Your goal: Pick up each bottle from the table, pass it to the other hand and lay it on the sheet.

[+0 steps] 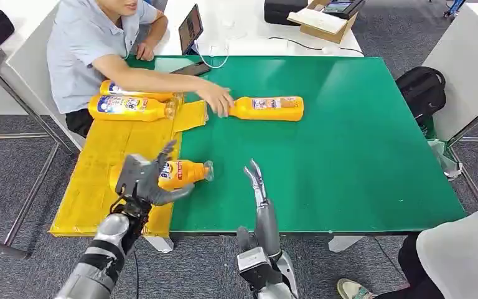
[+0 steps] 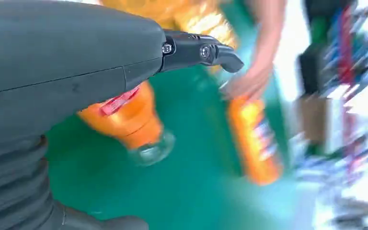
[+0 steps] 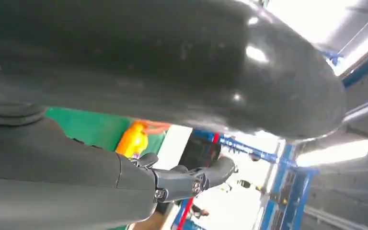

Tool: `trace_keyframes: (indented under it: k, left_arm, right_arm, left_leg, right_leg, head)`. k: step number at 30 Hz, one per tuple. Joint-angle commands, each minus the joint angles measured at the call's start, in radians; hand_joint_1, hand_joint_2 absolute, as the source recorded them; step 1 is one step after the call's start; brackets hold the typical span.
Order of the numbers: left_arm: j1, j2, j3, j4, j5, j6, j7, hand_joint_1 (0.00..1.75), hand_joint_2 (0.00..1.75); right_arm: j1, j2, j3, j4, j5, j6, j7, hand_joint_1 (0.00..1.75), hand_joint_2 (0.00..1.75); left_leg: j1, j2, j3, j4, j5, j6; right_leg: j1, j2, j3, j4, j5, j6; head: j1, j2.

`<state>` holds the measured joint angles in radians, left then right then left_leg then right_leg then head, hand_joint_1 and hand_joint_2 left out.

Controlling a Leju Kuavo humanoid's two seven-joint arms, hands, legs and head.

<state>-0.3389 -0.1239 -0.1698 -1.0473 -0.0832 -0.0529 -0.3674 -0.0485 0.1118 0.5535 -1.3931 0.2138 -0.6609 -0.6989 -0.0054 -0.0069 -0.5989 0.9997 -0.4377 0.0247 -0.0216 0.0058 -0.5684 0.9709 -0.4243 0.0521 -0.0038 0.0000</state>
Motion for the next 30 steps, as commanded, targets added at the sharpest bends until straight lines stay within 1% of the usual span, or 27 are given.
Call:
trace_keyframes:
  k: [1, 3, 5, 6, 7, 8, 9, 10, 12, 13, 16, 17, 18, 19, 22, 24, 26, 27, 28, 29, 30]
  left_arm:
    - [0.184, -0.068, -0.002, -0.409, 0.366, 0.142, 0.016, 0.00, 1.75]
    - [0.193, -0.063, -0.008, -0.416, 0.369, 0.145, 0.014, 0.00, 1.75]
    - [0.193, -0.063, -0.008, -0.416, 0.369, 0.145, 0.014, 0.00, 1.75]
    - [0.198, -0.067, 0.002, -0.413, 0.387, 0.163, -0.004, 0.00, 1.75]
    - [0.229, -0.067, 0.011, -0.437, 0.397, 0.194, -0.017, 0.00, 1.75]
    - [0.258, -0.067, 0.017, -0.460, 0.386, 0.222, -0.030, 0.00, 1.75]
    - [0.283, -0.062, 0.013, -0.479, 0.359, 0.250, -0.040, 0.00, 1.75]
    - [0.313, -0.063, 0.005, -0.503, 0.299, 0.304, -0.074, 0.00, 1.75]
    - [0.340, -0.060, -0.019, -0.523, 0.258, 0.339, -0.082, 0.00, 1.75]
    - [0.344, -0.061, -0.035, -0.530, 0.226, 0.367, -0.108, 0.00, 1.75]
    - [0.344, -0.061, -0.035, -0.530, 0.226, 0.367, -0.108, 0.00, 1.75]
    - [0.344, -0.061, -0.035, -0.530, 0.226, 0.367, -0.108, 0.00, 1.75]
    - [0.332, -0.063, -0.039, -0.528, 0.202, 0.389, -0.122, 0.00, 1.75]
    - [0.326, -0.062, -0.053, -0.532, 0.179, 0.418, -0.147, 0.00, 1.75]
    - [0.311, -0.053, -0.088, -0.534, 0.145, 0.456, -0.162, 0.00, 1.75]
    - [0.302, -0.049, -0.103, -0.522, 0.134, 0.465, -0.160, 0.00, 1.75]
    - [0.281, -0.043, -0.127, -0.488, 0.121, 0.473, -0.149, 0.00, 1.75]
    - [0.277, -0.045, -0.131, -0.483, 0.119, 0.475, -0.148, 0.00, 1.75]
    - [0.258, -0.040, -0.149, -0.453, 0.085, 0.498, -0.138, 0.00, 1.75]
    - [0.255, -0.040, -0.150, -0.448, 0.085, 0.499, -0.138, 0.00, 1.75]
    - [0.237, -0.040, -0.160, -0.416, 0.075, 0.511, -0.113, 0.00, 1.75]
  right_arm:
    - [0.046, 0.054, -0.288, 0.089, 0.432, -0.037, 0.001, 0.00, 1.75]
    - [0.037, 0.023, -0.283, 0.090, 0.400, -0.037, 0.001, 0.00, 1.75]
    - [0.037, 0.023, -0.283, 0.090, 0.400, -0.037, 0.001, 0.00, 1.75]
    - [0.036, 0.050, -0.371, 0.117, 0.524, -0.037, 0.001, 0.00, 1.75]
    - [0.006, 0.058, -0.453, 0.198, 0.670, -0.037, 0.032, 0.00, 1.75]
    - [-0.019, 0.030, -0.480, 0.233, 0.734, -0.037, 0.071, 0.00, 1.75]
    - [-0.042, 0.008, -0.515, 0.269, 0.757, -0.037, 0.087, 0.00, 1.75]
    - [-0.081, -0.034, -0.552, 0.331, 0.819, -0.037, 0.149, 0.00, 1.75]
    - [-0.126, -0.069, -0.629, 0.401, 0.865, -0.037, 0.171, 0.00, 1.75]
    - [-0.152, -0.083, -0.655, 0.439, 0.862, -0.037, 0.149, 0.00, 1.75]
    - [-0.152, -0.083, -0.655, 0.439, 0.862, -0.037, 0.149, 0.00, 1.75]
    - [-0.152, -0.083, -0.655, 0.439, 0.862, -0.037, 0.149, 0.00, 1.75]
    - [-0.155, -0.070, -0.664, 0.439, 0.888, -0.037, 0.169, 0.00, 1.75]
    - [-0.183, -0.074, -0.668, 0.485, 0.918, -0.037, 0.191, 0.00, 1.75]
    - [-0.263, -0.098, -0.644, 0.627, 0.931, -0.037, 0.211, 0.00, 1.75]
    - [-0.292, -0.103, -0.633, 0.684, 0.923, -0.037, 0.218, 0.00, 1.75]
    - [-0.365, -0.105, -0.612, 0.821, 0.924, -0.037, 0.235, 0.00, 1.75]
    - [-0.373, -0.104, -0.609, 0.828, 0.926, -0.037, 0.240, 0.00, 1.75]
    - [-0.416, -0.102, -0.591, 0.902, 0.918, -0.037, 0.258, 0.00, 1.75]
    - [-0.422, -0.101, -0.589, 0.907, 0.917, -0.037, 0.259, 0.00, 1.75]
    - [-0.451, -0.106, -0.566, 0.961, 0.930, -0.030, 0.298, 0.00, 1.75]
  left_leg:
    - [0.001, 0.000, 0.000, 0.001, -0.001, -0.001]
    - [0.001, -0.001, 0.001, 0.000, -0.001, -0.001]
    - [0.001, 0.001, 0.002, 0.000, -0.002, -0.001]
    - [0.001, 0.000, 0.001, 0.000, -0.001, -0.001]
    - [0.000, -0.002, 0.000, 0.000, 0.000, -0.001]
    - [0.001, -0.004, 0.002, 0.000, -0.001, -0.002]
    - [0.001, -0.001, 0.003, -0.001, -0.001, -0.001]
    - [0.001, 0.001, 0.004, -0.002, -0.001, -0.001]
    - [0.001, 0.004, 0.006, -0.003, -0.002, -0.001]
    - [0.000, 0.001, 0.003, -0.002, -0.001, -0.001]
    - [0.001, -0.004, 0.002, 0.000, -0.001, 0.000]
    - [0.000, -0.003, 0.001, 0.000, 0.000, 0.000]
    - [0.001, -0.002, 0.002, 0.000, -0.001, -0.001]
    - [0.000, -0.002, 0.001, 0.000, -0.001, 0.000]
    - [0.000, -0.002, 0.000, 0.000, 0.000, -0.001]
    - [0.000, 0.000, 0.002, 0.000, 0.000, -0.001]
    - [0.001, -0.001, 0.002, 0.000, 0.000, -0.001]
    - [0.000, -0.001, 0.001, 0.000, 0.000, 0.000]
    - [0.001, 0.000, 0.002, 0.000, 0.000, -0.001]
    - [0.001, 0.001, 0.002, 0.000, 0.000, -0.001]
    - [0.002, 0.001, 0.003, 0.001, -0.001, -0.001]
  right_leg:
    - [0.001, 0.000, 0.001, 0.000, -0.001, -0.001]
    - [0.001, -0.001, 0.002, -0.001, -0.001, -0.001]
    - [0.001, 0.000, 0.003, -0.001, -0.001, -0.002]
    - [0.001, -0.001, 0.002, -0.001, -0.001, -0.002]
    - [0.001, -0.002, 0.001, -0.001, 0.000, -0.001]
    - [0.001, -0.003, 0.003, -0.001, -0.001, -0.002]
    - [0.001, -0.001, 0.004, -0.003, 0.000, -0.002]
    - [0.001, 0.000, 0.005, -0.004, 0.001, -0.002]
    - [0.002, 0.003, 0.006, -0.005, 0.001, -0.002]
    - [0.000, 0.001, 0.004, -0.003, 0.001, -0.001]
    - [0.001, -0.003, 0.004, -0.002, 0.000, -0.001]
    - [0.000, -0.003, 0.002, -0.002, 0.000, -0.001]
    - [0.001, -0.003, 0.004, -0.002, 0.000, -0.001]
    - [0.000, -0.002, 0.003, -0.002, 0.000, -0.001]
    - [0.000, -0.002, 0.002, -0.001, 0.000, -0.001]
    - [0.001, -0.001, 0.003, -0.002, 0.001, -0.002]
    - [0.001, -0.002, 0.003, -0.001, 0.001, -0.002]
    - [0.001, -0.002, 0.002, -0.002, 0.001, -0.001]
    - [0.001, -0.001, 0.003, -0.002, 0.001, -0.001]
    - [0.001, 0.000, 0.003, -0.002, 0.001, -0.002]
    - [0.002, 0.000, 0.004, -0.002, 0.001, -0.003]
  head:
    - [0.000, 0.000]
    - [0.000, 0.000]
    - [0.000, 0.000]
    - [0.000, 0.000]
    - [0.000, 0.000]
    - [0.000, 0.000]
    - [0.000, 0.000]
    - [0.000, 0.000]
    - [-0.001, 0.000]
    - [-0.001, 0.000]
    - [0.000, 0.000]
    - [0.000, 0.000]
    - [0.000, 0.000]
    - [0.000, 0.000]
    - [0.000, 0.000]
    - [0.000, 0.000]
    - [0.000, 0.000]
    - [0.000, 0.000]
    - [0.000, 0.000]
    - [0.000, 0.000]
    - [0.000, 0.000]
